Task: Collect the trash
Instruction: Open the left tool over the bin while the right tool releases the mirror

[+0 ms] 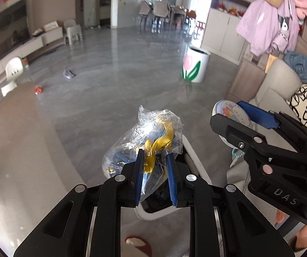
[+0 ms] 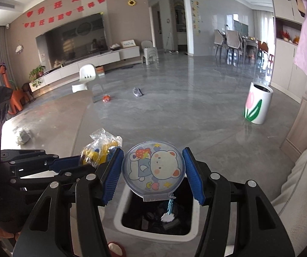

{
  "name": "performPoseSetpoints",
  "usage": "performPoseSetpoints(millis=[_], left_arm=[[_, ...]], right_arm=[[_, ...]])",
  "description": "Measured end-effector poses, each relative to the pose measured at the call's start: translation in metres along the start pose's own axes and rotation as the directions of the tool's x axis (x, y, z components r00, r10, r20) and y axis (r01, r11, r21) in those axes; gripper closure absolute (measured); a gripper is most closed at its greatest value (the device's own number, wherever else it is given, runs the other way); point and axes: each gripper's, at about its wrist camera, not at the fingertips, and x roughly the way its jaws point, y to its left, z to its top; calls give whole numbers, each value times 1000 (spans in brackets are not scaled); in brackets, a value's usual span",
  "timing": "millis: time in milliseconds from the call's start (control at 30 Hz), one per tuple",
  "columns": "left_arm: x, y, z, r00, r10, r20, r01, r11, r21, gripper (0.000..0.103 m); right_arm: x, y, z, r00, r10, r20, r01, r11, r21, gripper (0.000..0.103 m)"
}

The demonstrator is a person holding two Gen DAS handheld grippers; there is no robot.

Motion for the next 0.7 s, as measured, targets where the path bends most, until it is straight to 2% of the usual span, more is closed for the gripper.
performPoseSetpoints(millis=[33,67,100,133,167,500,700], left_arm=[[4,0,1,1000,-1,-10,1,1000,3,80],[9,-1,1,1000,0,-24,1,1000,7,62],[15,-3,1,999,18,-41,-18,1000,13,26],[19,-5,3,998,39,-47,-38,999,17,11],[20,-7,3,997,72,-29,-71,997,23,6],[22,-5,4,991,131,-29,-129,991,44,5],[18,9,3,976,216,-18,-216,976,32,5]], right_arm=[[1,-1,-1,1000,-2,-2,2,1000,3,45],[1,-2,-2,1000,-6,-4,6,1000,5,45],[3,-3,-3,1000,-11,-9,11,1000,8,45],[5,-5,-5,1000,-13,-13,13,1000,13,45],[7,-9,-6,1000,-12,-17,13,1000,19,45],[22,-11,-12,999,1,-46,0,999,32,45],[32,-16,-15,998,4,-65,-1,999,45,45]])
